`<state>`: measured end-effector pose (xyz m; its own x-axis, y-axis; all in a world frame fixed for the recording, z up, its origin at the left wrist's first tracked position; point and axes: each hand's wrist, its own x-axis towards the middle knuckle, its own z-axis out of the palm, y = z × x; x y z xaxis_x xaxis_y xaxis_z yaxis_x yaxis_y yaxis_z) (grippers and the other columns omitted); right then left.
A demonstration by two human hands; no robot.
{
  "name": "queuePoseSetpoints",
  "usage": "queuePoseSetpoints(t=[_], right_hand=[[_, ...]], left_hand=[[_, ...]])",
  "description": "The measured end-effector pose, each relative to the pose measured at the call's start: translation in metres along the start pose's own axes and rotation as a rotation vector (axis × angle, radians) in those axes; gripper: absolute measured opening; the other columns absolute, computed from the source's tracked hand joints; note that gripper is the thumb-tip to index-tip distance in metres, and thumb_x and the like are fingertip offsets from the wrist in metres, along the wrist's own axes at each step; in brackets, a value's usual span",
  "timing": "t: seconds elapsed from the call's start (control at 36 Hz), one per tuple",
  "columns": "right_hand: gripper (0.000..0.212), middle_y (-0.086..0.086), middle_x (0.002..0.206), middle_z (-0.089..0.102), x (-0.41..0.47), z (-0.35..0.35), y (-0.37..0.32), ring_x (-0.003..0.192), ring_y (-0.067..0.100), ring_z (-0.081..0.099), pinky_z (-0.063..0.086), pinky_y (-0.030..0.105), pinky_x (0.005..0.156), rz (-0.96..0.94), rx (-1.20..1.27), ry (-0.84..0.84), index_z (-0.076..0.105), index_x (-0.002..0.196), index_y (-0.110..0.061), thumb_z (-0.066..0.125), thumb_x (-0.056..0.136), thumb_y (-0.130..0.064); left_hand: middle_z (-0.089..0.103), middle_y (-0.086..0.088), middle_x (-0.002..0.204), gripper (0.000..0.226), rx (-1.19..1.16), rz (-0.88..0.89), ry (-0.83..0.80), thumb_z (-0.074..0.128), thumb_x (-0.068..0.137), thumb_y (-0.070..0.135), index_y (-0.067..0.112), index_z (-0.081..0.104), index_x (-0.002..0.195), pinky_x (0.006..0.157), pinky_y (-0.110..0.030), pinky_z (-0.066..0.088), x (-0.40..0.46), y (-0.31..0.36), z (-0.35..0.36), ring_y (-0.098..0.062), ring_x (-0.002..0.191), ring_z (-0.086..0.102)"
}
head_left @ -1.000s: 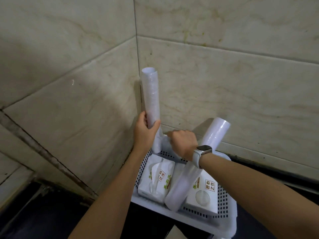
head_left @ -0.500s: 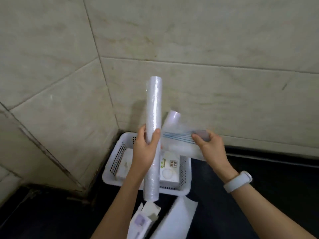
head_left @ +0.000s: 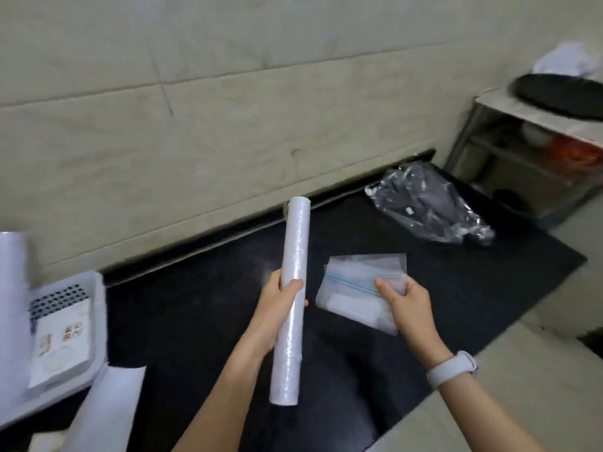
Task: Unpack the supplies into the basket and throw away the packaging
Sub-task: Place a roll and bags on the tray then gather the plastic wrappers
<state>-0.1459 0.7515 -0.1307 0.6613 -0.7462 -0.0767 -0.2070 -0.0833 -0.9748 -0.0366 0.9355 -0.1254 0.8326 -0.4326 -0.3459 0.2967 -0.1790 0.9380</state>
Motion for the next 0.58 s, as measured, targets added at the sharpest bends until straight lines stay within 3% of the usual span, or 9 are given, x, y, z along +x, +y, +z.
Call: queuePoseSetpoints(t=[0.08, 0.22, 0.33, 0.47, 0.58], right_hand=[[0.008, 0.0, 0.077, 0.069, 0.024, -0.085, 0.019, 0.075, 0.016, 0.064, 0.052, 0.032, 0.071, 0.007, -0.016, 0.116, 0.064, 0.075, -0.019, 0.067, 0.081, -0.014], [0.024, -0.011, 0.067, 0.06, 0.061, -0.215, 0.039, 0.062, -0.003, 0.053, 0.044, 0.014, 0.057, -0.022, -0.06, 0.301, 0.056, 0.066, -0.024, 0.063, 0.085, -0.01], [0.003, 0.008, 0.088, 0.063, 0.09, -0.296, 0.042, 0.081, 0.017, 0.057, 0.042, 0.029, 0.075, -0.02, -0.076, 0.362, 0.058, 0.087, -0.009, 0.056, 0.089, -0.009], [0.004, 0.01, 0.089, 0.06, 0.13, -0.374, 0.037, 0.084, 0.019, 0.055, 0.037, 0.023, 0.068, -0.045, -0.071, 0.497, 0.056, 0.086, -0.008, 0.055, 0.09, -0.008], [0.007, 0.008, 0.092, 0.062, 0.176, -0.431, 0.031, 0.078, 0.016, 0.058, 0.046, 0.023, 0.062, -0.029, -0.019, 0.519, 0.056, 0.095, -0.008, 0.053, 0.091, -0.013]], left_hand=[[0.067, -0.004, 0.087, 0.023, 0.041, -0.006, -0.111, 0.054, 0.084, 0.022, 0.021, 0.055, 0.107, 0.057, -0.024, 0.051, 0.014, 0.005, 0.088, -0.015, 0.072, 0.067], [0.067, -0.006, 0.089, 0.02, 0.108, 0.033, -0.248, 0.058, 0.083, 0.02, 0.022, 0.058, 0.103, 0.058, -0.024, 0.053, 0.033, 0.022, 0.23, -0.017, 0.075, 0.068], [0.067, -0.011, 0.099, 0.027, 0.146, 0.064, -0.327, 0.062, 0.083, 0.022, 0.016, 0.058, 0.109, 0.074, -0.035, 0.055, 0.044, 0.044, 0.328, -0.022, 0.084, 0.066], [0.066, -0.001, 0.084, 0.01, 0.175, 0.133, -0.396, 0.064, 0.084, 0.022, 0.018, 0.063, 0.093, 0.061, -0.022, 0.051, 0.065, 0.074, 0.426, -0.011, 0.071, 0.062], [0.064, -0.002, 0.083, 0.02, 0.208, 0.174, -0.408, 0.065, 0.083, 0.025, 0.01, 0.063, 0.097, 0.062, -0.025, 0.048, 0.097, 0.101, 0.495, -0.012, 0.071, 0.06]])
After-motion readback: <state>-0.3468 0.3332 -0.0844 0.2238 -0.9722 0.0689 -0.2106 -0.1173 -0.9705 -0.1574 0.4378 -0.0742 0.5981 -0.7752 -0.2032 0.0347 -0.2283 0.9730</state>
